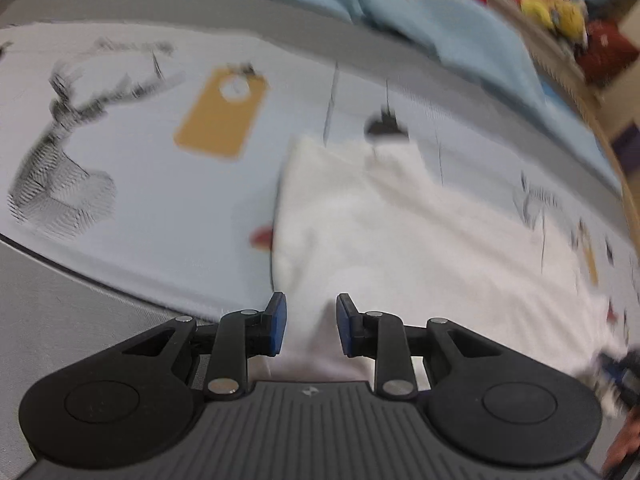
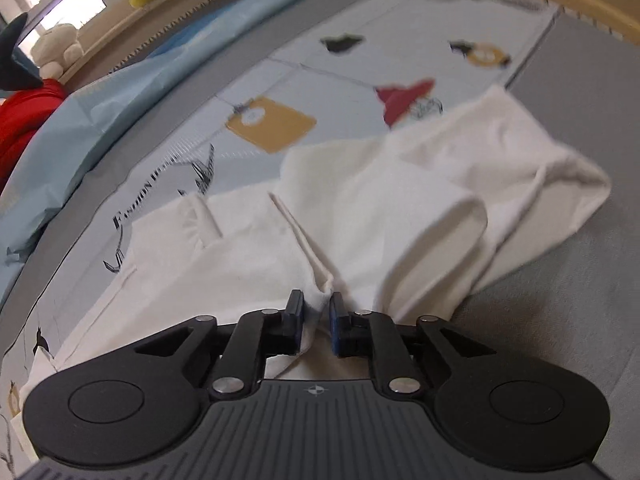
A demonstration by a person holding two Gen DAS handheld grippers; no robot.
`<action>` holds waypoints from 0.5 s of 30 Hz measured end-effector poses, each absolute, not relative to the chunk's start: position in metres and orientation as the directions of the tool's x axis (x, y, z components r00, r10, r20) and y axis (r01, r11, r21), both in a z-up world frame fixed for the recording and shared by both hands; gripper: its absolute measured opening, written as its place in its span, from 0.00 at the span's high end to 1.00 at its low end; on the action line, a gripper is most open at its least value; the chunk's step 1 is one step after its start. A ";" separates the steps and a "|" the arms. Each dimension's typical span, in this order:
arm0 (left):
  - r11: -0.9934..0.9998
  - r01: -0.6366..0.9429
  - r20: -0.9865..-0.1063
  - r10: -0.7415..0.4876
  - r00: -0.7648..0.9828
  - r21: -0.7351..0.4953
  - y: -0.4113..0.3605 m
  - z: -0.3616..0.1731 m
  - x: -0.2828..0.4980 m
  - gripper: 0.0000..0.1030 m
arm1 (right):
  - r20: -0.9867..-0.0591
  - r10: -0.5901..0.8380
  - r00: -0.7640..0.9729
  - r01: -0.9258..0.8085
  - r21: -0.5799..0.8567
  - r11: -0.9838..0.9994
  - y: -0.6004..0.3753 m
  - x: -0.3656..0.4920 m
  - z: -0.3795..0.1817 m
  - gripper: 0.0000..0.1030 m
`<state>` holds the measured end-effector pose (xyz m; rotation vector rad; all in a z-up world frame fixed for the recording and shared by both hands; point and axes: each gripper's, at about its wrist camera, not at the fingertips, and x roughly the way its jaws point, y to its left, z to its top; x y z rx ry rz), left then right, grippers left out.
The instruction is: Fold small clothes
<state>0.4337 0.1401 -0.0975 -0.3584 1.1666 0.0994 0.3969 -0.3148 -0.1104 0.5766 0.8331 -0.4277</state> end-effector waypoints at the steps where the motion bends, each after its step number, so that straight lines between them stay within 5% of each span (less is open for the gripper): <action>1: 0.948 -0.253 -0.929 -0.092 0.358 -0.191 0.139 -0.106 0.432 0.80 | -0.772 -0.152 0.617 0.563 0.299 0.770 -0.312 0.395 -0.105 0.81; 3: 0.956 -0.247 -0.939 -0.070 0.337 -0.160 0.141 -0.115 0.430 0.95 | -0.731 -0.184 0.657 0.549 0.297 0.782 -0.307 0.391 -0.094 0.81; 7: 0.956 -0.264 -0.933 -0.029 0.359 -0.131 0.142 -0.103 0.430 0.94 | -0.692 -0.139 0.709 0.493 0.344 0.800 -0.306 0.392 -0.087 0.79; 10: 0.959 -0.254 -0.916 -0.016 0.400 -0.128 0.137 -0.094 0.432 0.92 | -0.782 -0.010 0.623 0.507 0.395 0.766 -0.318 0.404 -0.113 0.74; 12: 0.955 -0.254 -0.921 -0.042 0.387 -0.150 0.134 -0.096 0.434 0.90 | -0.839 -0.009 0.544 0.555 0.352 0.753 -0.326 0.405 -0.131 0.79; 15: 0.957 -0.254 -0.924 -0.037 0.380 -0.143 0.129 -0.094 0.435 0.89 | -0.823 -0.007 0.568 0.544 0.369 0.753 -0.329 0.403 -0.118 0.79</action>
